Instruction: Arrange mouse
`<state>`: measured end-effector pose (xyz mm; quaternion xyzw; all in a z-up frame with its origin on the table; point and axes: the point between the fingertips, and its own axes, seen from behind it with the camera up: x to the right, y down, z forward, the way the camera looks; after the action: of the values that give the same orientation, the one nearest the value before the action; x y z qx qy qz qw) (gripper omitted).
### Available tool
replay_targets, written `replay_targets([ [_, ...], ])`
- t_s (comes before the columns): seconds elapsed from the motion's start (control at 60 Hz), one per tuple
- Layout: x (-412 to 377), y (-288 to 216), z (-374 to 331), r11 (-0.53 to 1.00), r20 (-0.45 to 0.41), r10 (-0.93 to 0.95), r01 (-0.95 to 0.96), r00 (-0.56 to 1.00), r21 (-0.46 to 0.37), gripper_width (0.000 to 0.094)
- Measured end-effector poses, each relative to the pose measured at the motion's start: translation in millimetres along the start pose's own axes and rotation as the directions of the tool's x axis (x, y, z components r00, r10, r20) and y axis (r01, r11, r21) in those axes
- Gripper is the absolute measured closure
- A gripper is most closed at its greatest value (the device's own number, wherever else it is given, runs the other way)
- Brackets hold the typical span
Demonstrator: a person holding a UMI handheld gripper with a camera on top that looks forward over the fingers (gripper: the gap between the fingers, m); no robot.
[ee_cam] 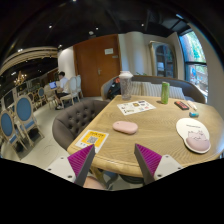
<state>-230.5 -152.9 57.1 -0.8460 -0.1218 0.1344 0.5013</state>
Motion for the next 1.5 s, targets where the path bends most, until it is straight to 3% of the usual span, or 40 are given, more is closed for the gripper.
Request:
replay_targets([
  [0.15,30.8,1.7,19.3,1.0,-0.055,-0.014,0.013,0.998,-0.019,0.0098],
  [0.167,33.1,1.6,21.7,1.0,-0.06,-0.014,0.013,0.998,-0.02,0.0041],
  [0.2,37.8,1.0,27.4,1.0,-0.067,-0.015,0.014,0.998,-0.022,0.0099],
  [0.5,76.3,5.5,85.4,0.993,-0.146,-0.076,0.062,0.986,-0.097,0.0096],
  [0.617,75.5,7.7,106.7,0.99,-0.124,-0.078,0.061,0.989,-0.13,0.0103],
  [0.633,75.2,9.5,109.4,0.989,-0.12,-0.076,0.059,0.99,-0.138,0.006],
  [0.683,72.3,6.8,116.2,0.99,-0.11,-0.06,0.044,0.992,-0.135,0.0112],
  [0.717,72.4,6.1,119.9,0.989,-0.106,-0.056,0.041,0.993,-0.142,0.0067],
  [0.733,72.6,5.0,121.8,0.989,-0.107,-0.054,0.038,0.993,-0.142,0.0105],
  [0.967,74.1,-9.8,153.6,0.984,-0.08,-0.058,0.044,0.995,-0.171,0.0101],
  [1.167,84.7,-25.1,180.8,0.983,-0.097,-0.051,0.032,0.994,-0.179,0.0071],
  [1.333,113.2,-37.9,200.9,0.986,-0.172,-0.015,-0.014,0.985,-0.169,0.0136],
  [1.367,118.2,-39.7,203.4,0.986,-0.184,0.002,-0.033,0.983,-0.166,0.0174],
  [1.417,129.4,-40.9,203.2,0.985,-0.223,0.008,-0.046,0.975,-0.166,0.0401],
  [1.5,134.1,-40.2,202.7,0.985,-0.242,0.023,-0.064,0.97,-0.162,0.0419],
])
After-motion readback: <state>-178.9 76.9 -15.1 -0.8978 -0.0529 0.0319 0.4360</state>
